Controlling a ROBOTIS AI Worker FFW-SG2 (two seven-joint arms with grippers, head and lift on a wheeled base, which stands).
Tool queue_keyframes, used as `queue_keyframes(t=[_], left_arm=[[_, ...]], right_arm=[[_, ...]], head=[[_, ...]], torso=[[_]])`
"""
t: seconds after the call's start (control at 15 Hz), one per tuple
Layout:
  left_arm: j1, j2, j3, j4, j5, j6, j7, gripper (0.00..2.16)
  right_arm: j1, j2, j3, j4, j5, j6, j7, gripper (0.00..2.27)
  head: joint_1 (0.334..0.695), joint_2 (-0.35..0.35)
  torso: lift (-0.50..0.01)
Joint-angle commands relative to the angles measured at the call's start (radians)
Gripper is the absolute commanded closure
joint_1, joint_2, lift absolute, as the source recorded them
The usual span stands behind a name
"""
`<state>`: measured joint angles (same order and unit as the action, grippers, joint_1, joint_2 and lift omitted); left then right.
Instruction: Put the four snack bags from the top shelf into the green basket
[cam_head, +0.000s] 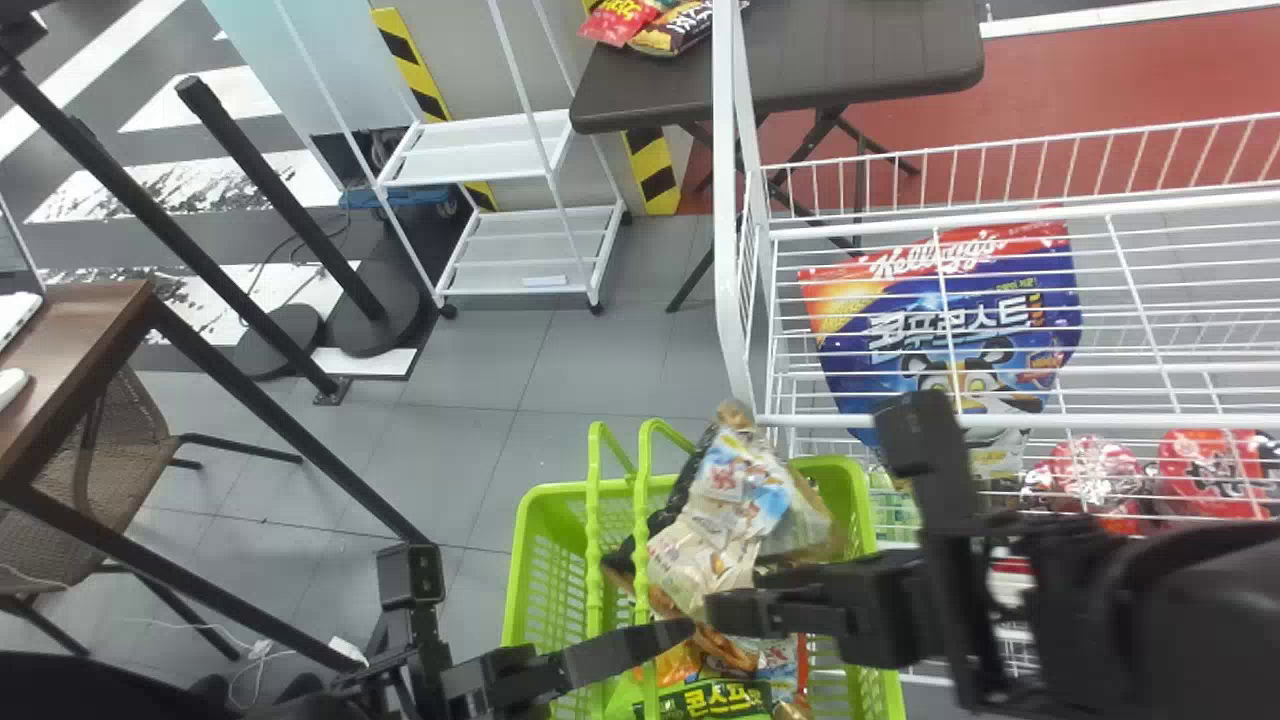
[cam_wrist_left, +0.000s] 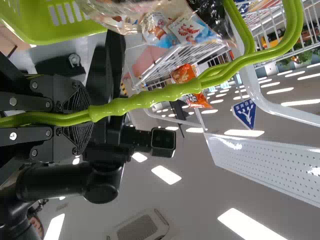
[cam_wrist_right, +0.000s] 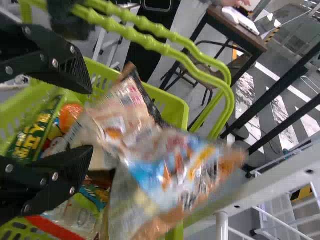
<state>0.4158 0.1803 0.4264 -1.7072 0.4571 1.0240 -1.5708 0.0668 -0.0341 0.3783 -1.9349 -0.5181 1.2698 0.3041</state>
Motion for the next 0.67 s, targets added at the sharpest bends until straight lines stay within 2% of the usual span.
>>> queue_keyframes(t=[0.0, 0.13, 0.27, 0.4, 0.6], left_arm=[[0.000, 0.004, 0.002, 0.001, 0.005, 0.000, -0.010, 2.15], [-0.002, 0.010, 0.003, 0.003, 0.026, 0.003, -0.010, 2.15], [-0.003, 0.013, 0.006, 0.008, 0.041, 0.009, -0.010, 2.15], [-0.006, 0.025, 0.006, 0.031, 0.078, 0.021, -0.010, 2.15], [-0.011, 0.031, 0.006, 0.046, 0.101, 0.031, -0.010, 2.15]], right_arm=[[0.056, -0.024, -0.138, -0.139, -0.063, 0.070, 0.006, 0.04], [0.096, -0.038, -0.283, -0.220, -0.114, 0.070, 0.020, 0.04], [0.116, -0.036, -0.398, -0.259, -0.108, 0.052, 0.021, 0.04], [0.119, -0.036, -0.475, -0.257, -0.025, -0.034, 0.007, 0.03], [0.094, -0.035, -0.486, -0.207, 0.208, -0.240, -0.057, 0.03]], head=[[0.695, 0.350], [0.695, 0.350], [0.695, 0.350], [0.695, 0.345], [0.695, 0.204]], torso=[[0.000], [0.000], [0.000], [0.000], [0.000]])
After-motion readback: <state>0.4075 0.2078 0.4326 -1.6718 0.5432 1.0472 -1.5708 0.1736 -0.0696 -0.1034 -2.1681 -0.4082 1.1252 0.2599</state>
